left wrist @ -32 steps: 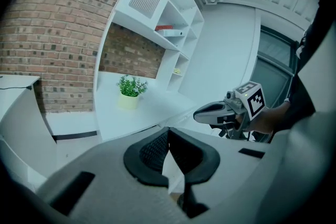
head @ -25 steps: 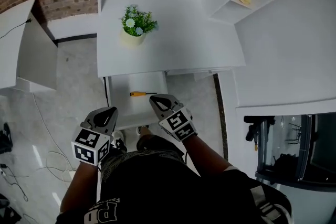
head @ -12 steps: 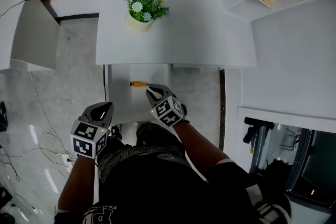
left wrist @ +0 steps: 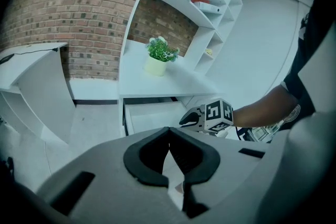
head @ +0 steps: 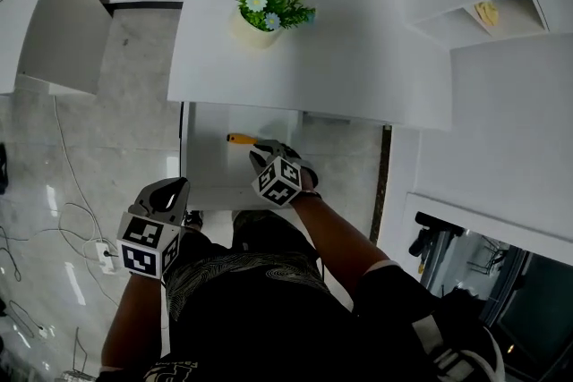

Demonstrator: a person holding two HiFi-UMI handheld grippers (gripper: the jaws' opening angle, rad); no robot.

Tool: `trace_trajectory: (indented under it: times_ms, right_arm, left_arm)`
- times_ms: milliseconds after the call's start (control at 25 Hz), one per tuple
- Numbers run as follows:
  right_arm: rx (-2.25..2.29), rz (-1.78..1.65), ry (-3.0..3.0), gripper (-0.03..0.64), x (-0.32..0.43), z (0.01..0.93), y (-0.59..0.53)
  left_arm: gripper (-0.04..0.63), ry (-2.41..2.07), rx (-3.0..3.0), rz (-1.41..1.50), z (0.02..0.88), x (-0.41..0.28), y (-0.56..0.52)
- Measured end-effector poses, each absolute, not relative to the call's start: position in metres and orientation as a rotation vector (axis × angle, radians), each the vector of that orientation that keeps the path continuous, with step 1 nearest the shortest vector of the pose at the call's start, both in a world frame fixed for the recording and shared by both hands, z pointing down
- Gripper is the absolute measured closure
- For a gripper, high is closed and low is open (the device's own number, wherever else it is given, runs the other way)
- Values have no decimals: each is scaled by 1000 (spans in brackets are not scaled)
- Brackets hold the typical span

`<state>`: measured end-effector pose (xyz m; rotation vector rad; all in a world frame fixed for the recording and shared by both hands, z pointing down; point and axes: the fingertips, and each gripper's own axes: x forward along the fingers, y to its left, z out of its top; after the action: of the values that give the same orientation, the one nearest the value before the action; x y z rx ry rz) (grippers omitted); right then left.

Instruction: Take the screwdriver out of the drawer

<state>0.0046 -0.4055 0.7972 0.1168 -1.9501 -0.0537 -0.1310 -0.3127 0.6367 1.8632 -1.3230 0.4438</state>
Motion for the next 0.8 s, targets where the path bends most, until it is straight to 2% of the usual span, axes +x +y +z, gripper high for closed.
trace_trajectory:
  times_ms: [800]
  right_arm:
    - [-148,-252,-1760,554,13,889,-418]
  left_arm:
    - [578,-1347,1760,485,670,-129,-303]
